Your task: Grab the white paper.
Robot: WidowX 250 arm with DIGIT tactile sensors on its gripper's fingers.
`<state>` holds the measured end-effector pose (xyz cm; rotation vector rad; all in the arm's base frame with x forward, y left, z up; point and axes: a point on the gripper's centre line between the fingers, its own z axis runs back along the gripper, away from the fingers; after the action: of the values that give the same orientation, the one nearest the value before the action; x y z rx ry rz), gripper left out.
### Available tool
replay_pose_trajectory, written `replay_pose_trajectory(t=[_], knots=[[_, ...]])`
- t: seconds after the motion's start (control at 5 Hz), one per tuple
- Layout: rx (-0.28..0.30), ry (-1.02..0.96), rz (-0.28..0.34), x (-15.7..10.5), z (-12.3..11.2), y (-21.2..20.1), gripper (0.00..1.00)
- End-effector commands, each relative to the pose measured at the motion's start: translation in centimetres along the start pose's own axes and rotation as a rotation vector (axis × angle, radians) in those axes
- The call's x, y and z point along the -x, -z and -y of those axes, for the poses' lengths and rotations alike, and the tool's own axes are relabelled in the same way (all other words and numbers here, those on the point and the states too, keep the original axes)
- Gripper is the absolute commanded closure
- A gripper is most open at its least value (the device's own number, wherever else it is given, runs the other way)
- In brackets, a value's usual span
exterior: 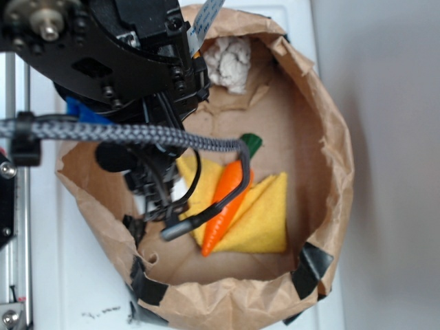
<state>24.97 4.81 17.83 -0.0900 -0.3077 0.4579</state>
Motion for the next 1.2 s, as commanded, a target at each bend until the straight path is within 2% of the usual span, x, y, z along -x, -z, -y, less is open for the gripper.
replay_pose_trajectory(t=[0.0,0.2,0.4,0.6,0.8,1.0], knots=[[-0.020,-0.195,0.169,-4.3,0.5,2.6,0.00],[-0.040,-0.206,0.129,-7.2,1.3,6.0,0.00],[-0.063,-0.235,0.103,-8.7,0.5,7.7,0.00],[-0.067,-0.248,0.116,-7.6,-0.1,7.3,0.00],[-0.141,-0.343,0.171,-5.4,-1.3,6.2,0.00],[-0.151,-0.396,0.178,-2.3,-2.2,4.6,0.00]])
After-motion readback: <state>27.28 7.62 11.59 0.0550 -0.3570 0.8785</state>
